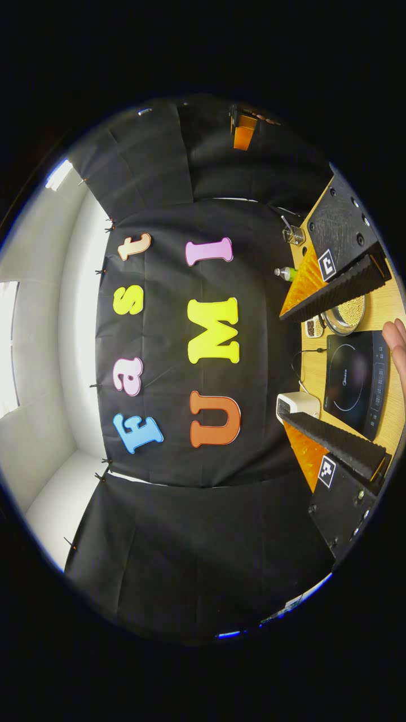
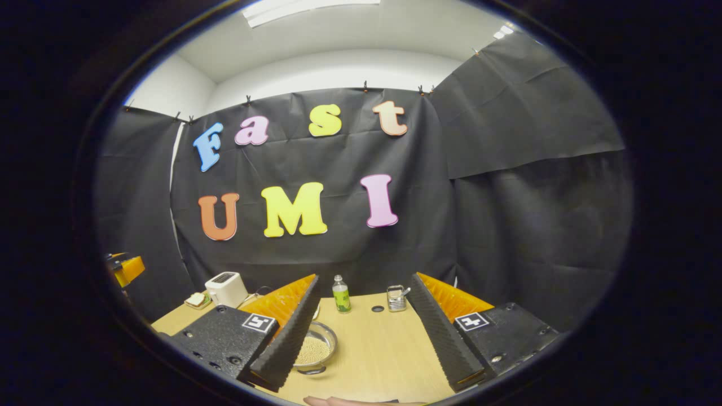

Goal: First push the handle of the pot to place it horizontally, then grasp the pot with both hands and set it on the induction cooktop.

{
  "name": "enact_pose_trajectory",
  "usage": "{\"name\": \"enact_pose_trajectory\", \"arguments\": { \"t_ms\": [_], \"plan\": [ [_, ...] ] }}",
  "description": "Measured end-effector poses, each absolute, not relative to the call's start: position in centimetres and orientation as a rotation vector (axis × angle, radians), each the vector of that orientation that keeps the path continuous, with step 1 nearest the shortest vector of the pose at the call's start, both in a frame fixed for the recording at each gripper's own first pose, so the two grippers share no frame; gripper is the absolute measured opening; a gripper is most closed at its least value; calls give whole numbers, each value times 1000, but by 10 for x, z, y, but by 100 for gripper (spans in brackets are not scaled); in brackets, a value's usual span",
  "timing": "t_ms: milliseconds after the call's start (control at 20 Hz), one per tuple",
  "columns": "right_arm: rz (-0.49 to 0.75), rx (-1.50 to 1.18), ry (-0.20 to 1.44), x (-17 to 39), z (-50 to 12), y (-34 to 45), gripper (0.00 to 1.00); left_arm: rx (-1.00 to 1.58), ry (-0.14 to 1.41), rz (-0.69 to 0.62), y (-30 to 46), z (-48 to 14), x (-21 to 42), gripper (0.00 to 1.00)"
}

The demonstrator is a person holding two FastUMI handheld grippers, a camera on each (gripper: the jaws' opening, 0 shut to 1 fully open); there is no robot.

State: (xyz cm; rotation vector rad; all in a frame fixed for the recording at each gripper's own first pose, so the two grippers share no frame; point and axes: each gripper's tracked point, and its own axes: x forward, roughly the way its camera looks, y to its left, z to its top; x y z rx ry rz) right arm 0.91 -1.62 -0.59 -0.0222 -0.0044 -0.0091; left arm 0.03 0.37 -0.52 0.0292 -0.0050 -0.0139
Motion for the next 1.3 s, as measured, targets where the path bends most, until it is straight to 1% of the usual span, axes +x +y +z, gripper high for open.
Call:
{"name": "enact_pose_trajectory", "arguments": {
  "t_ms": [100, 150, 200, 250, 400, 450, 500, 550, 600, 650, 700, 750, 800, 850, 900, 950, 1050, 1100, 1150, 1250, 1300],
  "plan": [
    [-1, -25, 2, 12, -10, -14, 96, 31, -4, -18, 2, -8, 0, 96],
    [13, -27, 10, 13, -15, -9, 100, 32, -4, -20, 2, -9, -1, 96],
    [24, -29, 19, 15, -18, -5, 96, 33, -4, -23, 1, -10, -1, 96],
    [36, -35, 26, 18, -22, -2, 96, 35, -3, -26, 1, -12, -3, 96],
    [73, -71, 21, 32, -31, 10, 94, 41, 2, -28, 0, -18, -6, 96],
    [79, -89, 23, 38, -36, 13, 84, 41, 2, -28, -2, -19, -8, 96],
    [82, -113, 36, 45, -43, 16, 77, 44, 5, -31, -3, -21, -7, 96],
    [104, -139, 65, 50, -55, 24, 74, 47, 9, -32, -3, -23, -8, 96],
    [141, -150, 103, 54, -66, 34, 68, 52, 7, -31, -4, -23, -9, 96],
    [177, -143, 150, 58, -78, 45, 54, 58, 8, -34, -5, -24, -9, 96],
    [194, -124, 207, 61, -93, 51, 44, 63, 11, -38, -7, -25, -10, 95],
    [210, -105, 267, 65, -110, 54, 25, 64, 10, -41, -9, -27, -12, 95],
    [230, -93, 316, 68, -124, 61, 17, 60, 8, -46, -11, -28, -14, 96],
    [250, -92, 358, 72, -139, 68, 5, 58, 8, -64, -14, -29, -15, 96],
    [265, -102, 395, 75, -152, 73, 4, 59, 14, -80, -18, -32, -16, 100],
    [266, -121, 425, 79, -165, 74, 4, 62, 19, -83, -18, -34, -16, 96],
    [265, -139, 478, 86, -191, 79, 4, 67, 22, -74, -13, -36, -16, 96],
    [280, -141, 512, 87, -205, 86, 0, 65, 20, -70, -12, -38, -17, 96],
    [301, -138, 544, 89, -220, 93, 4, 59, 23, -70, -12, -40, -18, 96],
    [362, -135, 582, 93, -242, 111, 4, 44, 30, -73, -12, -48, -17, 96],
    [369, -139, 607, 92, -256, 111, 4, 40, 33, -72, -12, -50, -15, 96]
  ]
}}
